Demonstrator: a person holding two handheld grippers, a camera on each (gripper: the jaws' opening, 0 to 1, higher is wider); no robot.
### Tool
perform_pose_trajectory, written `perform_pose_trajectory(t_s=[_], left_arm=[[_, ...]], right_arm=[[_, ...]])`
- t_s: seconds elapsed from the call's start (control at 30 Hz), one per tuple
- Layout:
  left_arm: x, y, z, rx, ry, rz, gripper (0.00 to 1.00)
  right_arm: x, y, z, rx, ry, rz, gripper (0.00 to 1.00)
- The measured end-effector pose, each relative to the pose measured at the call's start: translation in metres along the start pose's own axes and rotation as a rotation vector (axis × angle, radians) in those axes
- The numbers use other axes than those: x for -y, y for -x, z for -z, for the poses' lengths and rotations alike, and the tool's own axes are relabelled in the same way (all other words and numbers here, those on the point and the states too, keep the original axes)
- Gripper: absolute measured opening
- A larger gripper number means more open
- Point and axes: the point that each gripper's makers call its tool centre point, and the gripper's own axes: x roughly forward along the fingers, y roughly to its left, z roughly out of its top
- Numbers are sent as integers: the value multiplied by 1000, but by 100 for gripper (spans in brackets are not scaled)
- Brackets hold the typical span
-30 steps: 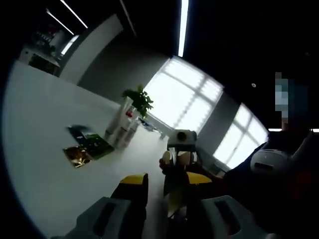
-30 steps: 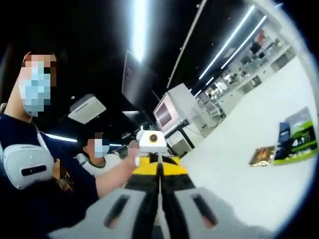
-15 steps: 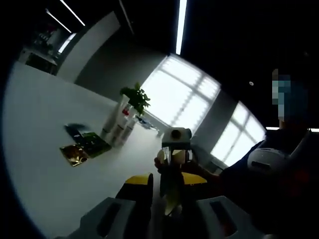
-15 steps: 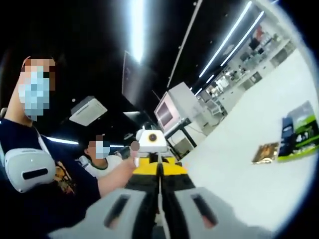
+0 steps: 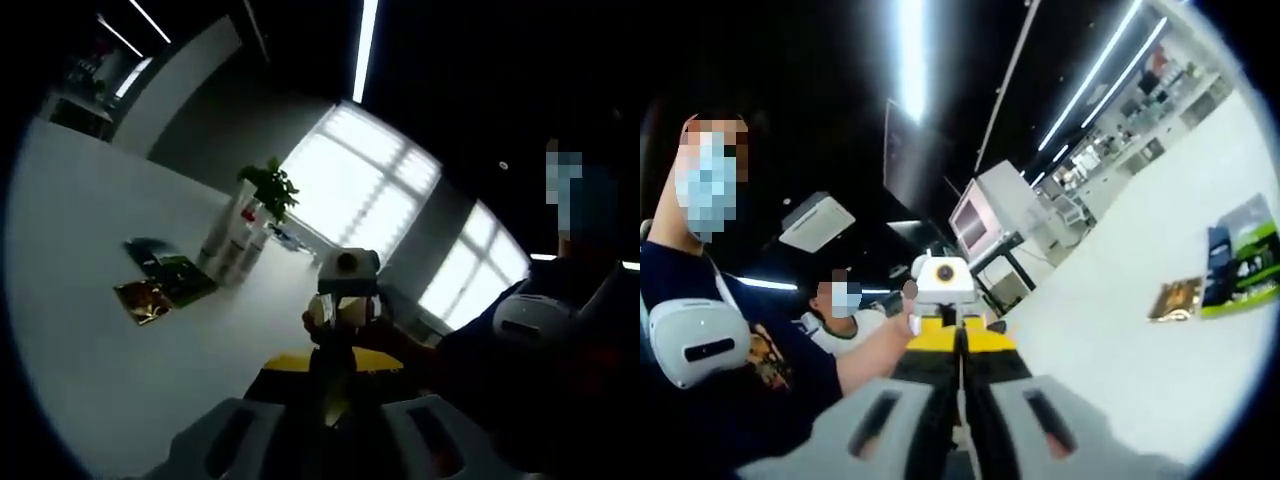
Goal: Arrange the skincare products in the storage area until every visible bottle or jar stands upright without overlapping.
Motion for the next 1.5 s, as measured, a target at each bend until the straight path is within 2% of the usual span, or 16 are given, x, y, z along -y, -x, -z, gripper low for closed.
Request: perform_pose_trajectory(t_s=[0.03, 0.2, 0.5, 0.63, 0.73, 0.8, 0.87, 1.0, 1.17, 1.4, 1.5], left_arm=[[1, 0, 1, -1, -2, 2, 3], [3, -2, 4, -5, 12, 3, 0], [-3, -3, 1, 18, 49, -15, 0], [-3, -4, 0, 22, 57, -14, 0], [-4, -4, -4, 32, 61, -13, 0], [-5, -1, -9, 52, 67, -14, 0], [-10, 3, -16, 75, 70, -27, 0], [-25, 11, -27, 110, 77, -64, 0], [-45, 15, -38, 138, 106, -89, 0], [-76, 11, -56, 142, 139, -132, 0], [-89, 10, -65, 138, 137, -150, 0]], right_arm=[[0, 0, 1, -3, -1, 1, 0], [2, 0, 3, -18, -2, 8, 0], [6, 1, 2, -2, -8, 32, 0], [7, 2, 1, 10, 26, 42, 0], [12, 5, -2, 21, 70, 69, 3], [21, 10, -6, 37, 90, 111, 11], [28, 16, -6, 39, 98, 148, 18], [30, 30, -10, 63, 114, 171, 9], [35, 39, -10, 73, 145, 215, 8], [39, 46, -6, 71, 196, 276, 13], [37, 45, -3, 68, 204, 281, 13]])
